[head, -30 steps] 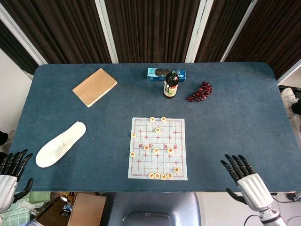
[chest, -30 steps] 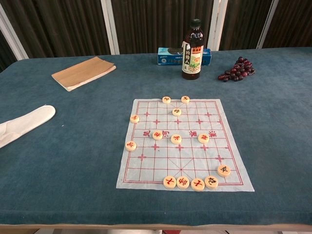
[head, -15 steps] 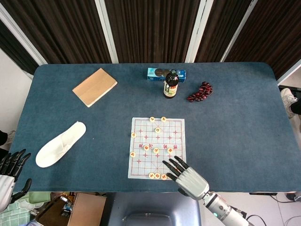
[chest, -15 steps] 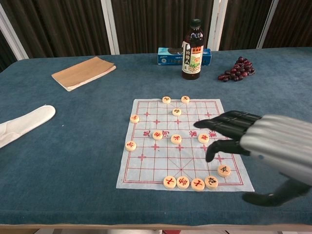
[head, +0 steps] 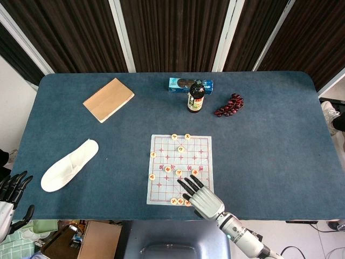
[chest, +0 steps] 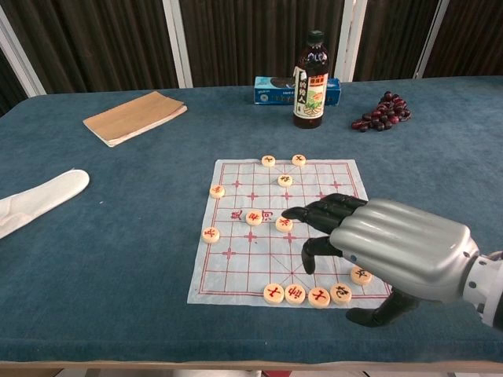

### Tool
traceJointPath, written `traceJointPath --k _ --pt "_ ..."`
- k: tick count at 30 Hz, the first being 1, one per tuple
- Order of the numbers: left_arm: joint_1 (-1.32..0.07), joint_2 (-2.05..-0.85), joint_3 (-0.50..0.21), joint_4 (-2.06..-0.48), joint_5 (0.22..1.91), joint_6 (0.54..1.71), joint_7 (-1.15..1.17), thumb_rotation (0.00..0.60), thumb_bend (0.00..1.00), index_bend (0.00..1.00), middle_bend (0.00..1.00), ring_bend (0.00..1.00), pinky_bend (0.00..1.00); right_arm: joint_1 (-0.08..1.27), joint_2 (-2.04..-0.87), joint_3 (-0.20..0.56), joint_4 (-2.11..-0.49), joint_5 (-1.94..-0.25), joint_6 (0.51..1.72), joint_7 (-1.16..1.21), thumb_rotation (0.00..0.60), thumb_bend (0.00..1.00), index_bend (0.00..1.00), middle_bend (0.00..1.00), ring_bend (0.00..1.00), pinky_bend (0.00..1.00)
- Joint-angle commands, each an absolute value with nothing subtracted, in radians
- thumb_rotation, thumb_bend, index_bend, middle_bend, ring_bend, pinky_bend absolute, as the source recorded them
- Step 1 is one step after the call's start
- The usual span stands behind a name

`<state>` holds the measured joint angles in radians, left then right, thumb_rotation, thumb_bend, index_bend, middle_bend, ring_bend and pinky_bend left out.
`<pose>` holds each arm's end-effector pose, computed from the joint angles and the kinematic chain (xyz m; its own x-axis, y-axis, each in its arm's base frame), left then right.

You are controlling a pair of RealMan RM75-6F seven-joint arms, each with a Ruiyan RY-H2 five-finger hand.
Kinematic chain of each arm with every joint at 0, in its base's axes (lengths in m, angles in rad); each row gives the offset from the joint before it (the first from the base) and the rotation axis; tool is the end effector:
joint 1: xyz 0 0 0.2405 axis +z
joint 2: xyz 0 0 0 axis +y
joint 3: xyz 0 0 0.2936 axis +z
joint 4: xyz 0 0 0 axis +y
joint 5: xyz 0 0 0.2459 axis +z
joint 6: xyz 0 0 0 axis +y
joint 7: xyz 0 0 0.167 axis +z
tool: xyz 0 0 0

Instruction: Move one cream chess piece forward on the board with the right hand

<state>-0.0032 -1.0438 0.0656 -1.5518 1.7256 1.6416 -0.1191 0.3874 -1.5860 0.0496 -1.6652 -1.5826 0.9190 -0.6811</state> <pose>-0.3581 0.1500 0.1659 0.4054 0.0128 0.9141 0.9036 -0.1574 -0.3985 -0.1787 -0.2346 -0.1019 0.6841 -0.1851 0.7056 -0.6222 -0.6529 0.4319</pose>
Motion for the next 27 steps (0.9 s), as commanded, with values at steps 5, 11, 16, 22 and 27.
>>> traceJointPath --k 5,11,16,22,27 --pt "-0.005 -1.045 0.065 -1.551 1.725 1.639 -0.119 0.6 0.45 0.0 0.0 0.0 0.01 0.414 -1.613 0.049 -1.627 -1.539 0.917 -0.681 0.6 0.39 0.53 0.0 0.0 0.0" --pt "-0.006 -1.046 0.065 -1.55 1.726 1.64 -0.119 0.6 0.45 0.0 0.0 0.0 0.01 0.435 -1.631 0.049 -1.614 -1.502 0.915 -0.691 0.6 0.43 0.55 0.0 0.0 0.0" --pt "-0.005 -1.045 0.065 -1.549 1.728 1.643 -0.12 0.6 0.45 0.0 0.0 0.0 0.01 0.448 -1.636 0.037 -1.615 -1.482 0.917 -0.708 0.6 0.44 0.56 0.0 0.0 0.0" --pt "-0.005 -1.045 0.066 -1.547 1.73 1.645 -0.123 0.6 0.45 0.0 0.0 0.0 0.01 0.461 -1.644 0.027 -1.613 -1.455 0.921 -0.726 0.6 0.44 0.56 0.0 0.0 0.0" --pt "-0.006 -1.045 0.065 -1.548 1.73 1.644 -0.122 0.6 0.45 0.0 0.0 0.0 0.01 0.473 -1.649 0.024 -1.614 -1.431 0.922 -0.739 0.6 0.44 0.56 0.0 0.0 0.0"
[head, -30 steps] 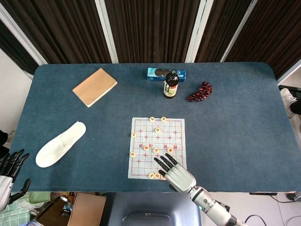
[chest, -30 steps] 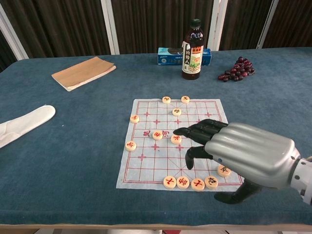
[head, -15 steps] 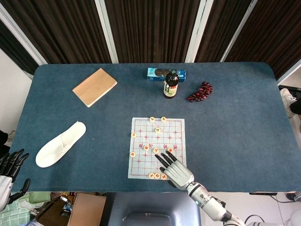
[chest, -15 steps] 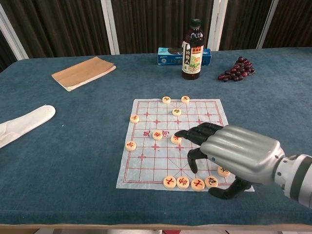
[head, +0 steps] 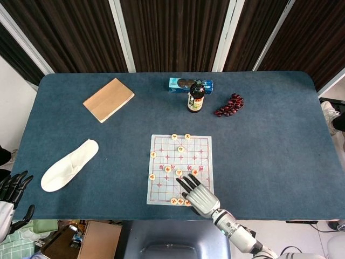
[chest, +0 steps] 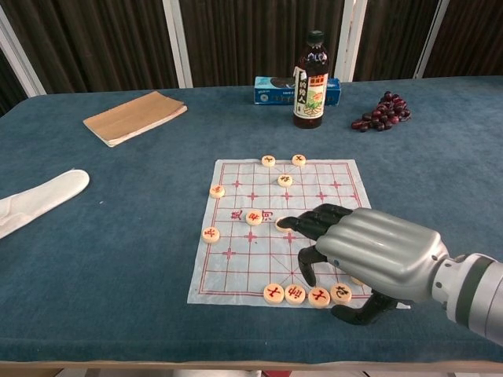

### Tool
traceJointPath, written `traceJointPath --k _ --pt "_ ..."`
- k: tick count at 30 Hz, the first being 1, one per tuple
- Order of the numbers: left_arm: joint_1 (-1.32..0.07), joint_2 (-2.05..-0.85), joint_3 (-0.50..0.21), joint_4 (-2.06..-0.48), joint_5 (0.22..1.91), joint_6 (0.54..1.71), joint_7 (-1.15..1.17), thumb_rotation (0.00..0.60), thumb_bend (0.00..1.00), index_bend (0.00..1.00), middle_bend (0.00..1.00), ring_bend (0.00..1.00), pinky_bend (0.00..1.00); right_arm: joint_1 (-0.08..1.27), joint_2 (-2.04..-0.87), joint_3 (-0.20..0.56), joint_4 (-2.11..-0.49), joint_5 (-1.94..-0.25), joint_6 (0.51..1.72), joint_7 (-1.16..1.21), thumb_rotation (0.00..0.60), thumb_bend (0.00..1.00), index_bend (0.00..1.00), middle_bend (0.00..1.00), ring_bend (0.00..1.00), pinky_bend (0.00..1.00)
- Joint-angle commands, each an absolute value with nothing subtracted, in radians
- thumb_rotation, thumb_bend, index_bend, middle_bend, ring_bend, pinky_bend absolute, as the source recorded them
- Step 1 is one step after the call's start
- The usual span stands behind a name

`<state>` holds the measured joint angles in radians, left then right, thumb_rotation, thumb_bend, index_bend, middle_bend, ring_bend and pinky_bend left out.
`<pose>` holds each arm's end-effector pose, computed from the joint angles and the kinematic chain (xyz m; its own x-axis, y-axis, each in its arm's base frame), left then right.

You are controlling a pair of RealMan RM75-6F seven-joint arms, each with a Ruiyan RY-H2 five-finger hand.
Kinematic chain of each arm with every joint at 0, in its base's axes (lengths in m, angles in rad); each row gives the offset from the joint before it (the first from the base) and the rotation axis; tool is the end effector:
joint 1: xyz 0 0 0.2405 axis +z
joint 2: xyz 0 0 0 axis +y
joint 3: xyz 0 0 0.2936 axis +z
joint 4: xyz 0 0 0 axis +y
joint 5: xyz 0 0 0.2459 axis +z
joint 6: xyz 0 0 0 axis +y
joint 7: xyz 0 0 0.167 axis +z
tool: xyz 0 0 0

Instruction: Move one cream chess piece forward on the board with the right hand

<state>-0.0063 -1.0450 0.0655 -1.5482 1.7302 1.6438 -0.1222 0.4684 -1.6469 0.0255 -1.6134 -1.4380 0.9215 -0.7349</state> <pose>-0.3574 0.1510 0.1658 0.4043 0.0104 0.9146 0.9028 -0.1652 -0.3972 -0.1769 -0.2471 -0.1249 0.7065 -0.2225 0.6718 -0.6248 -0.6420 0.4444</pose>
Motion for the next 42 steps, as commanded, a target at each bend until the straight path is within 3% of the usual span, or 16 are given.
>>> traceJointPath --k 1,18,31,36,42 --pt "-0.006 -1.045 0.065 -1.548 1.73 1.644 -0.123 0.6 0.45 0.0 0.0 0.0 0.01 0.475 -1.651 0.023 -1.614 -1.428 0.924 -0.744 0.6 0.44 0.56 0.0 0.0 0.0" --pt "-0.005 -1.044 0.066 -1.547 1.731 1.65 -0.133 0.6 0.45 0.0 0.0 0.0 0.01 0.499 -1.663 0.002 -1.609 -1.396 0.957 -0.752 0.6 0.48 0.65 0.04 0.0 0.0" --pt "-0.003 -1.043 0.064 -1.546 1.729 1.655 -0.136 0.6 0.45 0.0 0.0 0.0 0.01 0.506 -1.627 0.032 -1.649 -1.403 1.006 -0.665 0.6 0.48 0.66 0.05 0.0 0.0" --pt "-0.003 -1.043 0.064 -1.547 1.728 1.653 -0.128 0.6 0.45 0.0 0.0 0.0 0.01 0.557 -1.682 0.085 -1.626 -1.323 0.965 -0.732 0.6 0.48 0.66 0.05 0.0 0.0" --pt "-0.002 -1.04 0.063 -1.546 1.725 1.656 -0.134 0.6 0.45 0.0 0.0 0.0 0.01 0.587 -1.742 0.095 -1.581 -1.229 0.958 -0.833 0.6 0.48 0.66 0.05 0.0 0.0"
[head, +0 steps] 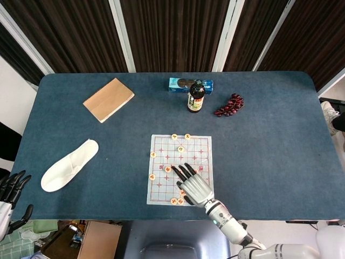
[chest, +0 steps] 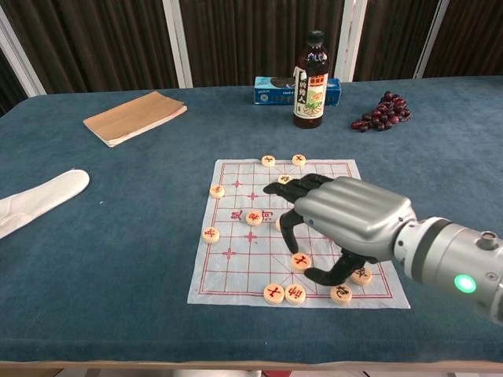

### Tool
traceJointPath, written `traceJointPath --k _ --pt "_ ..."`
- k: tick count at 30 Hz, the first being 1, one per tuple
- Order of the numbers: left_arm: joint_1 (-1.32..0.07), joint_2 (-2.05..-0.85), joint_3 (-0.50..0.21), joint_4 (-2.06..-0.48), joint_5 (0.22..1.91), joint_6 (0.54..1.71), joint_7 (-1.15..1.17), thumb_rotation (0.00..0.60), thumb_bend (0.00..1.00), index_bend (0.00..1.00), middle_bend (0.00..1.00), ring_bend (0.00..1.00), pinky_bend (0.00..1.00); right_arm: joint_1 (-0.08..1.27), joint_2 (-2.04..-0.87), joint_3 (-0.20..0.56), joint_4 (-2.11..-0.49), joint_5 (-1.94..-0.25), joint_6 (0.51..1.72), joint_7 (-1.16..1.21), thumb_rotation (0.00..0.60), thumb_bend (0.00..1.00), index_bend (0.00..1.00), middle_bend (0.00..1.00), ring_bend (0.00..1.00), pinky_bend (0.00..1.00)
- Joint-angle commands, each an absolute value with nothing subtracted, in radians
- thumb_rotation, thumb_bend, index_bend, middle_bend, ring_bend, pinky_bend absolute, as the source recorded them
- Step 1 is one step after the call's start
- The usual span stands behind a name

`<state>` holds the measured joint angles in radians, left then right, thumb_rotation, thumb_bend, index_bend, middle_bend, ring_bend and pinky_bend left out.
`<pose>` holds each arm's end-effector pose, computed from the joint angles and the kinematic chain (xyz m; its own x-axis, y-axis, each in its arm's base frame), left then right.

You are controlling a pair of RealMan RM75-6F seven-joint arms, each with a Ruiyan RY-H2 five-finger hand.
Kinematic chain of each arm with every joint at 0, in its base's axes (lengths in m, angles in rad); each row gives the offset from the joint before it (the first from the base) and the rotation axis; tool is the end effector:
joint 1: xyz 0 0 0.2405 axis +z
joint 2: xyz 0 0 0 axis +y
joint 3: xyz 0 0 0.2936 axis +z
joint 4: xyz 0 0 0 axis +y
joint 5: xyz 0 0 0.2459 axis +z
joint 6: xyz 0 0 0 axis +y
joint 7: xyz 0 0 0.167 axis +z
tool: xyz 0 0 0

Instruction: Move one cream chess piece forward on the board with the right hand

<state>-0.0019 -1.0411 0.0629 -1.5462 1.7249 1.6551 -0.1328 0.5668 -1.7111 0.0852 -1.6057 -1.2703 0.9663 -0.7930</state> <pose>-0.3584 0.1502 0.1698 0.3987 -0.0005 0.9171 0.9056 -0.1578 -0.3938 -0.1445 -0.2815 -0.1310 0.6660 -0.2149 0.7143 -0.6738 -0.5841 0.4526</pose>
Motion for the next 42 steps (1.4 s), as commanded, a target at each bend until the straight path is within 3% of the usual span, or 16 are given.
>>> traceJointPath --k 1,12,19,27,30,35,38,42 --pt "-0.002 -1.04 0.063 -1.546 1.726 1.656 -0.135 0.6 0.45 0.0 0.0 0.0 0.01 0.591 -1.748 0.094 -1.575 -1.22 0.96 -0.842 0.6 0.48 0.66 0.05 0.0 0.0" --pt "-0.002 -1.039 0.062 -1.544 1.725 1.656 -0.14 0.6 0.45 0.0 0.0 0.0 0.01 0.617 -1.764 0.077 -1.566 -1.19 0.971 -0.85 0.6 0.48 0.61 0.05 0.0 0.0" --pt "-0.001 -1.042 0.06 -1.543 1.725 1.661 -0.137 0.6 0.47 0.0 0.0 0.0 0.01 0.625 -1.744 0.062 -1.59 -1.175 0.983 -0.857 0.6 0.48 0.42 0.05 0.0 0.0" --pt "0.0 -1.041 0.061 -1.542 1.729 1.665 -0.141 0.6 0.47 0.0 0.0 0.0 0.01 0.609 -1.687 0.039 -1.659 -1.242 1.037 -0.788 0.6 0.48 0.35 0.04 0.0 0.0" --pt "0.001 -1.04 0.061 -1.54 1.728 1.666 -0.144 0.6 0.46 0.0 0.0 0.0 0.01 0.56 -1.591 -0.004 -1.752 -1.323 1.115 -0.729 0.6 0.48 0.27 0.01 0.0 0.0" --pt "0.005 -1.039 0.06 -1.542 1.724 1.669 -0.138 0.6 0.46 0.0 0.0 0.0 0.01 0.391 -1.328 -0.148 -1.913 -1.51 1.369 -0.626 0.6 0.43 0.01 0.0 0.0 0.0" --pt "0.006 -1.043 0.06 -1.547 1.722 1.666 -0.12 0.6 0.46 0.0 0.0 0.0 0.01 0.266 -1.205 -0.233 -1.892 -1.61 1.548 -0.496 0.6 0.38 0.0 0.0 0.0 0.0" --pt "0.003 -1.05 0.057 -1.556 1.711 1.647 -0.078 0.6 0.46 0.0 0.0 0.0 0.01 0.111 -1.189 -0.267 -1.721 -1.635 1.737 -0.321 0.6 0.37 0.0 0.0 0.0 0.0"
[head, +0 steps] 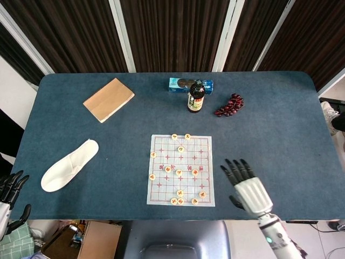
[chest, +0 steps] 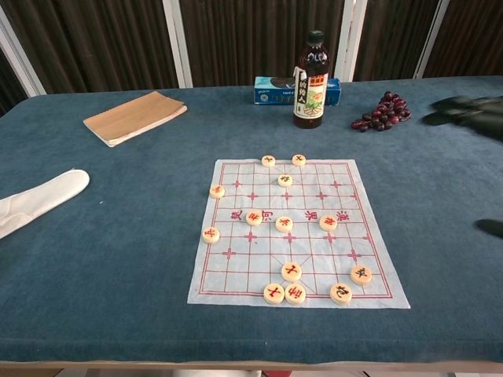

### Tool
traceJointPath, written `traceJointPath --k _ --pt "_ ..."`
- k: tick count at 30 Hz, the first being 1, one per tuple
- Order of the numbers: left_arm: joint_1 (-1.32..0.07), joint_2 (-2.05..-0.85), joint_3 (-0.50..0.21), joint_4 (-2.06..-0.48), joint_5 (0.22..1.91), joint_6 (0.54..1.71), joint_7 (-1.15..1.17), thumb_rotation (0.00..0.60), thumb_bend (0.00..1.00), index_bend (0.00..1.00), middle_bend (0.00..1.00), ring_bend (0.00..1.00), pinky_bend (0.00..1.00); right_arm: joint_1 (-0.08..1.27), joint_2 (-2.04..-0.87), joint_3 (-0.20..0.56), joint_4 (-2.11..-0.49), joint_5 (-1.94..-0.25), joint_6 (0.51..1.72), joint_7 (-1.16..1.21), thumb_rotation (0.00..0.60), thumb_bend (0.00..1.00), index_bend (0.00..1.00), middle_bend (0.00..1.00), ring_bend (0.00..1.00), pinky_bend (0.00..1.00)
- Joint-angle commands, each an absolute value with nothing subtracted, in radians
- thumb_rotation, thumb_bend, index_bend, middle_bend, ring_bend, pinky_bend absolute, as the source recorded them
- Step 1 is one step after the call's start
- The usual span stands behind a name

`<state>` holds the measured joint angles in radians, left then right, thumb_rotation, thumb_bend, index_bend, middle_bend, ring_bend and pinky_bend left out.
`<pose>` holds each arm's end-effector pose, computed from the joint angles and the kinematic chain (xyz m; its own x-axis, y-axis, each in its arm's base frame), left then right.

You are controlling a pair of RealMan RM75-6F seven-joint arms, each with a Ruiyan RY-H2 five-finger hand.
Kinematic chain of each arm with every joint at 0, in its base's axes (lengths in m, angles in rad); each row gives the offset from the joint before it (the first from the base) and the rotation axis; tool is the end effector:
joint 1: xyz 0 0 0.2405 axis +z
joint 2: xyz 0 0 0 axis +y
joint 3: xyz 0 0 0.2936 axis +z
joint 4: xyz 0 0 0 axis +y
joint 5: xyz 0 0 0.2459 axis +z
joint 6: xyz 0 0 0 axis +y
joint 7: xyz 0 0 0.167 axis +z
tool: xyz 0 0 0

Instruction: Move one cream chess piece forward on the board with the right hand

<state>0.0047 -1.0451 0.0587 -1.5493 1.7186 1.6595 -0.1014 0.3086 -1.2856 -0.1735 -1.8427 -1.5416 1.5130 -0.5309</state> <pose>-0.3586 0.1490 0.1697 0.4203 -0.0119 0.9073 0.8969 -0.1462 -0.4174 -0.2461 -0.2059 0.0436 0.5547 -0.0647 0.8295 -0.8022 -0.3062 0.5125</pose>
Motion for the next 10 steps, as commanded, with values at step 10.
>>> traceJointPath --k 10 --pt "0.0 -1.063 0.066 -1.583 1.719 1.623 -0.006 0.6 0.46 0.0 0.0 0.0 0.01 0.024 -1.204 -0.247 -1.599 -1.735 1.805 -0.199 0.6 0.34 0.0 0.0 0.0 0.0"
